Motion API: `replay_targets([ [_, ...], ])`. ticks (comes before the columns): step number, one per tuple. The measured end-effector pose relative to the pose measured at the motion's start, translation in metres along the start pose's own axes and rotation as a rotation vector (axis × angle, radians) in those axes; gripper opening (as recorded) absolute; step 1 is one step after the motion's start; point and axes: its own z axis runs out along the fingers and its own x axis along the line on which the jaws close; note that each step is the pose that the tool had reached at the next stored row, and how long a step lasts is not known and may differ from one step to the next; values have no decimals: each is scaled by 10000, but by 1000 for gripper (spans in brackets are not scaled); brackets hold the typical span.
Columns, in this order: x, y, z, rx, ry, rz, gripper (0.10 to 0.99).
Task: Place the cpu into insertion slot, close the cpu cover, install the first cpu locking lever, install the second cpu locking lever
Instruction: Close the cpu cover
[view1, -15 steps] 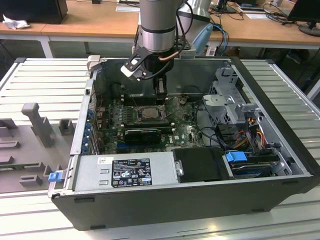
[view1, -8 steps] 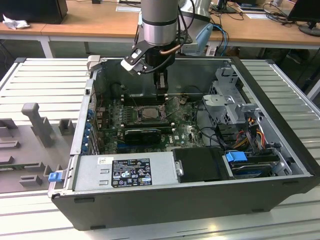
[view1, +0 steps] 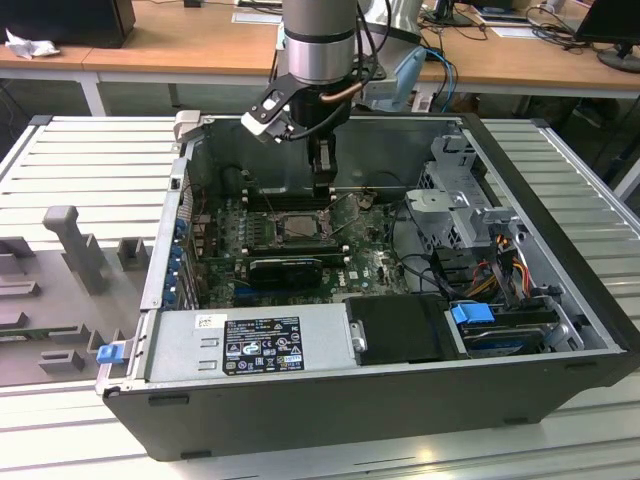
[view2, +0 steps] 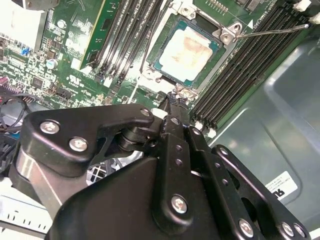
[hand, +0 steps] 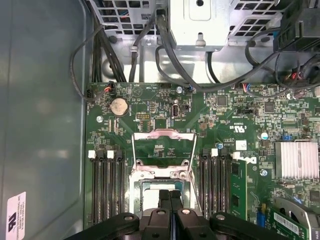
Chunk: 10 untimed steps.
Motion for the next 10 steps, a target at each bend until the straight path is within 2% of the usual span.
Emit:
replay_targets([
  [6, -1, 4, -53, 1, 0, 0, 106],
  [10, -2, 9, -59, 16, 16, 1, 106],
])
